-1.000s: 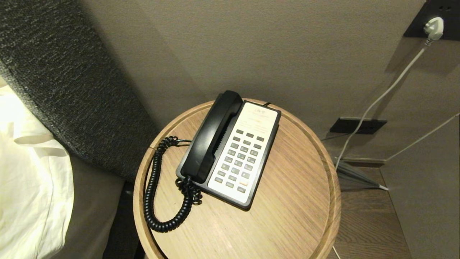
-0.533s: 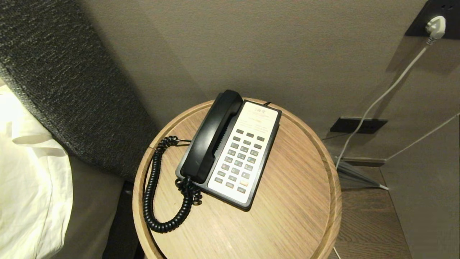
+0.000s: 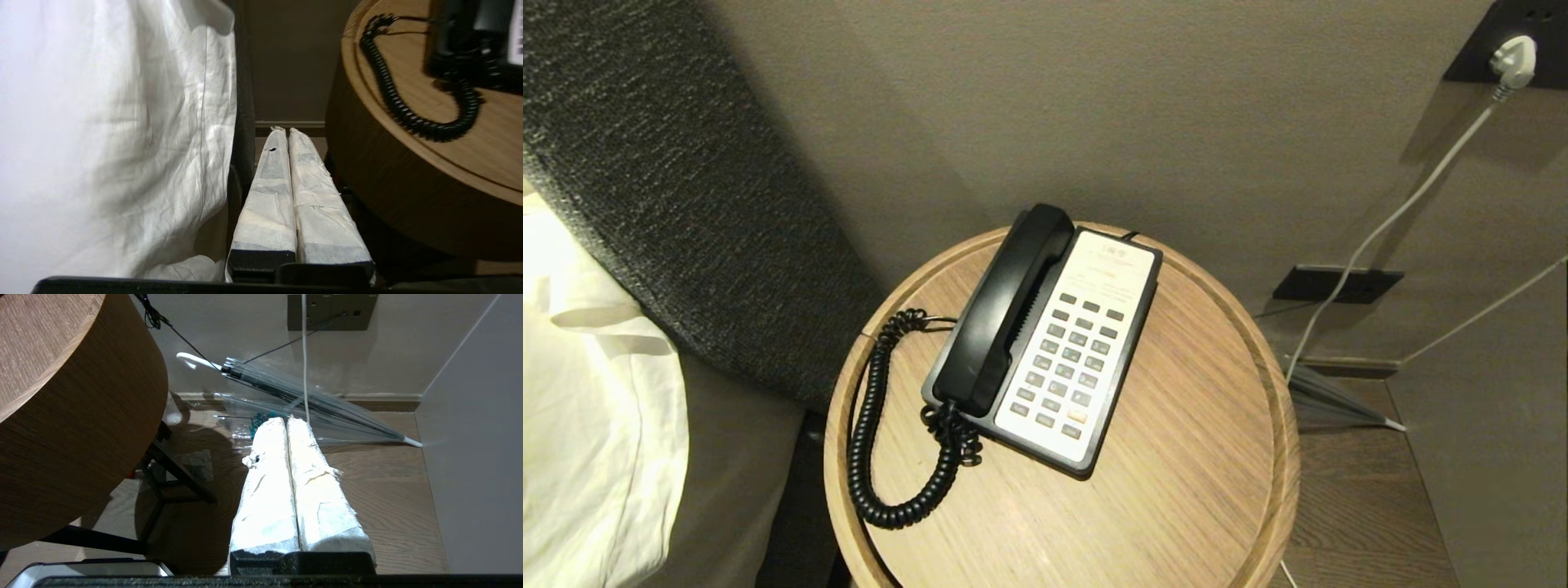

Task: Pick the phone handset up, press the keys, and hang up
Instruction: Pick up the desk phone handset

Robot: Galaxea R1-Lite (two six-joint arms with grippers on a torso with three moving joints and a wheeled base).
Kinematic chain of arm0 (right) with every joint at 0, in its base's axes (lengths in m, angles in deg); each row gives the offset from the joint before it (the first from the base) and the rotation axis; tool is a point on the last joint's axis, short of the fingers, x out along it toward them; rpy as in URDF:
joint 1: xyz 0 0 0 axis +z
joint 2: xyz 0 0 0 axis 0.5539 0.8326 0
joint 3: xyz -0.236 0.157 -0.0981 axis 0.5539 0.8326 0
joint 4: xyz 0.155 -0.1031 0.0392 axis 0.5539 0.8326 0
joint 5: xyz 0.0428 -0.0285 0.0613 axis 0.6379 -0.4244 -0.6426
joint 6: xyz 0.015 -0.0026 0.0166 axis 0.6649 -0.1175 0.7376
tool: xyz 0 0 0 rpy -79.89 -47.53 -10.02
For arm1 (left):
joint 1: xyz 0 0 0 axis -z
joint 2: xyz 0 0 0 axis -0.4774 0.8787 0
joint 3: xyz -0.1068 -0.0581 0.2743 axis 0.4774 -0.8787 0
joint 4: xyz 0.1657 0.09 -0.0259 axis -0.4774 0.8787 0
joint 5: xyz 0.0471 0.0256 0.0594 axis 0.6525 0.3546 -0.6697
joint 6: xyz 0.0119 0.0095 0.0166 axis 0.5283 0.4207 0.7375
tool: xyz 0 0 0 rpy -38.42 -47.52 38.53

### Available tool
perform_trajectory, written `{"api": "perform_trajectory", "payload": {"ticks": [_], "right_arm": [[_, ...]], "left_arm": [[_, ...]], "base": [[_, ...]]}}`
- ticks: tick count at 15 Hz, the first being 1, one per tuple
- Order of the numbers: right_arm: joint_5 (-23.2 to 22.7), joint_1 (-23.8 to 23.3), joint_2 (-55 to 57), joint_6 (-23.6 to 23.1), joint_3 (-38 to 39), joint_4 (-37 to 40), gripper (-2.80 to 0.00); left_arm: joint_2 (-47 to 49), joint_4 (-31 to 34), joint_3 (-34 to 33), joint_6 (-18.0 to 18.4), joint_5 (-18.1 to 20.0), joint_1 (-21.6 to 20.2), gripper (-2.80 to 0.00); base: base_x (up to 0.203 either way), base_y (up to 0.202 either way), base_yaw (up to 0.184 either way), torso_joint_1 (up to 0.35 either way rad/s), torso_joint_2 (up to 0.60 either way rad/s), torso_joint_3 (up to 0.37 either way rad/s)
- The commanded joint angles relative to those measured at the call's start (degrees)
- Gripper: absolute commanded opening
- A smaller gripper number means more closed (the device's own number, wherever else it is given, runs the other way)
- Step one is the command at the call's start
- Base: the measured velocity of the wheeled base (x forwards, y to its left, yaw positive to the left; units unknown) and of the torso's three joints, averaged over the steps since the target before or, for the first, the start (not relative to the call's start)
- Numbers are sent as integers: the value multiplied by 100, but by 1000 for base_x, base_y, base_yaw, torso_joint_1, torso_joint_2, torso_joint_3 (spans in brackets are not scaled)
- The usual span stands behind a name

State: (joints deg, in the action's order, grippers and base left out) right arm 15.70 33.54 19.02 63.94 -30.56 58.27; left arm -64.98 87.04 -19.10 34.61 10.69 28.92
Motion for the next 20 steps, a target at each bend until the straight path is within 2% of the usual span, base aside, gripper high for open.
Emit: {"api": "perform_trajectory", "payload": {"ticks": [1, 3, 6, 8, 11, 12, 14, 16, 17, 18, 20], "right_arm": [[0, 1, -1, 1, 123, -4, -280], [0, 1, -1, 1, 123, -4, -280], [0, 1, -1, 1, 123, -4, -280], [0, 1, -1, 1, 123, -4, -280], [0, 1, -1, 1, 123, -4, -280], [0, 1, -1, 1, 123, -4, -280], [0, 1, -1, 1, 123, -4, -280], [0, 1, -1, 1, 123, -4, -280], [0, 1, -1, 1, 123, -4, -280], [0, 1, -1, 1, 123, -4, -280], [0, 1, -1, 1, 123, -4, -280]], "left_arm": [[835, 846, 1070, -56, 199, -2, -280], [2265, 1034, 1967, -268, 437, 5, -280], [4582, 1198, 3685, -529, 814, 43, -280], [5905, 1469, 4875, -622, 952, 245, -280], [7322, 2496, 6894, -927, 1041, 983, -280], [7678, 2936, 7390, -1028, 986, 1393, -280], [8015, 3574, 7777, -1126, 622, 2190, -280], [8115, 3757, 7829, -1217, 318, 2886, -280], [8151, 3792, 7827, -1233, 44, 3199, -280], [8261, 3817, 7838, -1216, -382, 3426, -280], [8389, 3833, 7833, -1154, -589, 3602, -280]], "base": [[0, 0, 0, 0, 0, 0], [0, 0, 0, 0, 0, 0], [0, 0, 0, 0, 0, 0], [0, 0, 0, 0, 0, 0], [0, 0, 0, 0, 0, 0], [0, 0, 0, 0, 0, 0], [0, 0, 0, 0, 0, 0], [0, 0, 0, 0, 0, 0], [0, 0, 0, 0, 0, 0], [0, 0, 0, 0, 0, 0], [0, 0, 0, 0, 0, 0]]}}
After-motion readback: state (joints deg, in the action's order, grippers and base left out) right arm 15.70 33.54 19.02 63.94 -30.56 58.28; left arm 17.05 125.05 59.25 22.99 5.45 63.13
